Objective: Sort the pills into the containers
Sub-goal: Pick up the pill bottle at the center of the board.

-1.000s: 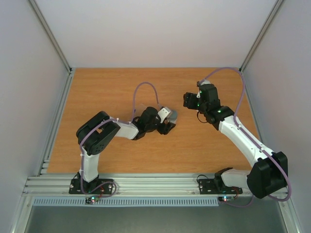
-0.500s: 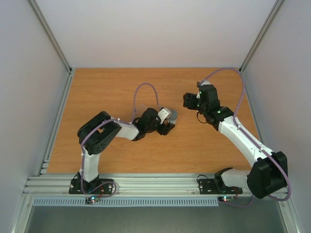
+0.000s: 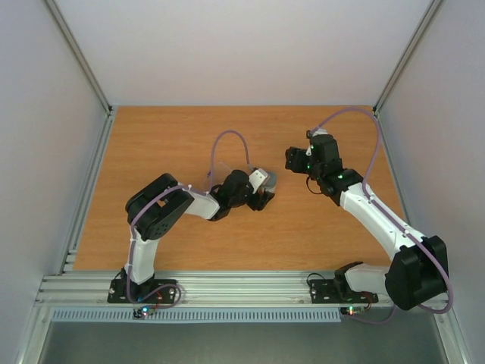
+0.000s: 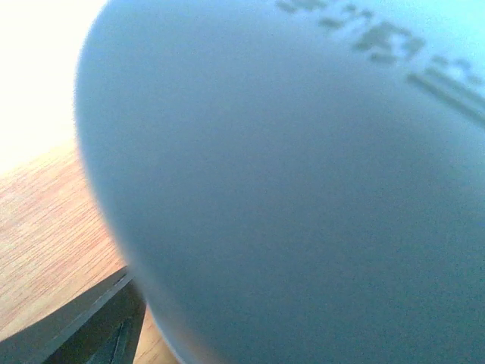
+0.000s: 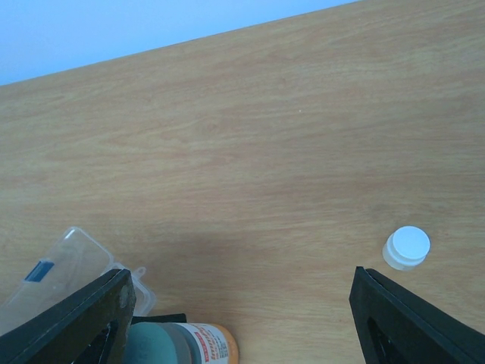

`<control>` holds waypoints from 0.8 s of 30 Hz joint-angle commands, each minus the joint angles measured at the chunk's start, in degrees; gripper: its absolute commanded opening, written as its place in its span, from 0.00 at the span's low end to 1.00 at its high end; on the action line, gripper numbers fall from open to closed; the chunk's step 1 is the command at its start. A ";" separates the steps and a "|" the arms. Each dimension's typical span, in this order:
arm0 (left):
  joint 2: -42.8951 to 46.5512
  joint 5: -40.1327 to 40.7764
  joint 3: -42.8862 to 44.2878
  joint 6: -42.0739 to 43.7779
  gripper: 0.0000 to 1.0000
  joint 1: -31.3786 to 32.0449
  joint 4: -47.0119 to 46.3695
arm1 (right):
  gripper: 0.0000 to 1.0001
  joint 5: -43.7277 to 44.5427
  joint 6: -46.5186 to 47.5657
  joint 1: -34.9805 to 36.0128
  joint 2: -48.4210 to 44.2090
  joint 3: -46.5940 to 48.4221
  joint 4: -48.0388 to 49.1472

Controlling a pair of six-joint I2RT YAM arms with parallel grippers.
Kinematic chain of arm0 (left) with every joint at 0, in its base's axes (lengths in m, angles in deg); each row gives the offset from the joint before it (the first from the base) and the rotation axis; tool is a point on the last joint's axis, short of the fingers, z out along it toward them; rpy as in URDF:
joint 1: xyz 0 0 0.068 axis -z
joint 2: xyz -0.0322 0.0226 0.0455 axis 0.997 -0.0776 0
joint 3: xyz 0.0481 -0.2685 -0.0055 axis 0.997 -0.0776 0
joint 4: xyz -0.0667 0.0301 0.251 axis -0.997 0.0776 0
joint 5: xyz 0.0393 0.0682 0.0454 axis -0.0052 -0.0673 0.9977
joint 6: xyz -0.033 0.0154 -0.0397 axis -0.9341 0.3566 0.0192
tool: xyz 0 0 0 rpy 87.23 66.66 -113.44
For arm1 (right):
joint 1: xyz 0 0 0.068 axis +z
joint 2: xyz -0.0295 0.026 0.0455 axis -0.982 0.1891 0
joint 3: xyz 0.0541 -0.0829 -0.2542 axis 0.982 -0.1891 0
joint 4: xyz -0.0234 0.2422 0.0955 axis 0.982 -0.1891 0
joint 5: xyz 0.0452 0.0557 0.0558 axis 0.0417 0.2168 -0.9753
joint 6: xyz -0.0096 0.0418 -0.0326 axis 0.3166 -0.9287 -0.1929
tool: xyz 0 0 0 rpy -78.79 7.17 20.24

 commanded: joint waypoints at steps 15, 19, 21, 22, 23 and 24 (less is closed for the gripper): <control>-0.18 1.58 0.35 1.67 0.54 0.41 -6.28 | 0.80 0.31 0.79 0.11 -0.34 -0.06 2.26; 0.96 0.26 0.36 2.31 0.52 0.26 -5.11 | 0.80 0.09 0.46 0.17 -0.12 0.25 2.25; 1.56 -0.24 0.02 2.59 0.50 0.02 -4.92 | 0.80 -0.07 0.22 0.17 0.01 0.19 2.34; 1.89 -0.45 -0.13 2.63 0.50 -0.12 -4.75 | 0.80 -0.09 0.13 0.17 -0.01 0.17 2.34; 2.19 -0.52 -0.29 2.71 0.49 -0.20 -4.80 | 0.80 -0.10 0.02 0.17 -0.09 0.17 2.35; 2.58 -0.61 -0.55 2.80 0.49 -0.25 -4.79 | 0.80 -0.11 -0.08 0.17 -0.19 0.05 2.41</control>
